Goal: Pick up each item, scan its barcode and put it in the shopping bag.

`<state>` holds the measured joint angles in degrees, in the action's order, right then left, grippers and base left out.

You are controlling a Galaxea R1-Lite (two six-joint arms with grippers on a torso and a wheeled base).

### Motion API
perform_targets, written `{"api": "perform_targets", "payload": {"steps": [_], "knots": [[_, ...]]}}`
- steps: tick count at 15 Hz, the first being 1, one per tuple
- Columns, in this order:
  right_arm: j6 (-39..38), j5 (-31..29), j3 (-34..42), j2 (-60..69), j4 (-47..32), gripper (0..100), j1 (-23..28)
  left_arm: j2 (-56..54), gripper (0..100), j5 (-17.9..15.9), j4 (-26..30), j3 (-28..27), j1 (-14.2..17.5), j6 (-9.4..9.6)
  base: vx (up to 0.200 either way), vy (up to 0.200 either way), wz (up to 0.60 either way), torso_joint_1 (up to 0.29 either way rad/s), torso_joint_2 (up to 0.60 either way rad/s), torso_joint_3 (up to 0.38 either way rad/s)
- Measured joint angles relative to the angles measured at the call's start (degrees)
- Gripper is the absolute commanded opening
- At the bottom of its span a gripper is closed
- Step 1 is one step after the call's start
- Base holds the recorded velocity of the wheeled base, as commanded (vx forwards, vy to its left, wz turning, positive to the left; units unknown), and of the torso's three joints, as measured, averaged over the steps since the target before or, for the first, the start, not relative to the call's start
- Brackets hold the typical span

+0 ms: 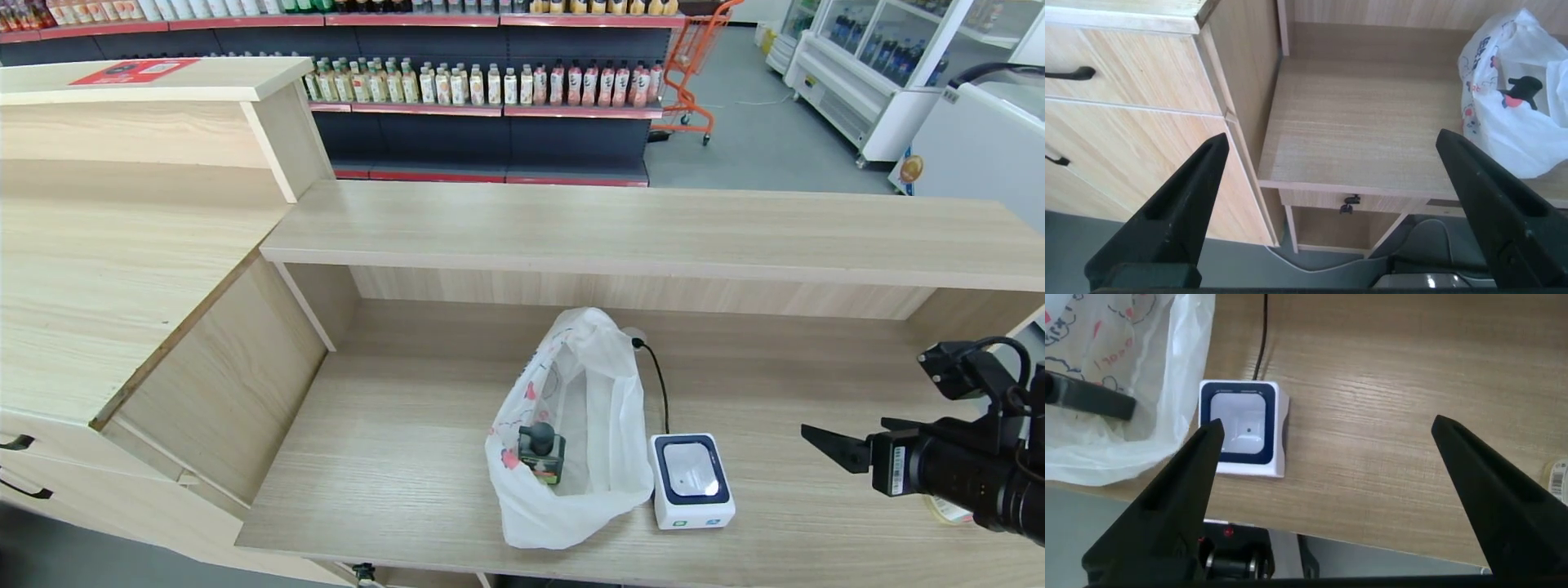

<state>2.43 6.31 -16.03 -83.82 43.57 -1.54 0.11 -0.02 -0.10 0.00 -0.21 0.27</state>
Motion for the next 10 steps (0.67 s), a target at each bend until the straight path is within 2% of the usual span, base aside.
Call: {"api": "perform_targets", "payload": {"steps": [10], "knots": [[-0.1,-0.1,1.1,0.0,0.1,100,1.2,0.0,100,0.0,0.0,0.0,0.0,0.06,-0.200,-0.200,0.00,0.000,0.00,0.003]]}}
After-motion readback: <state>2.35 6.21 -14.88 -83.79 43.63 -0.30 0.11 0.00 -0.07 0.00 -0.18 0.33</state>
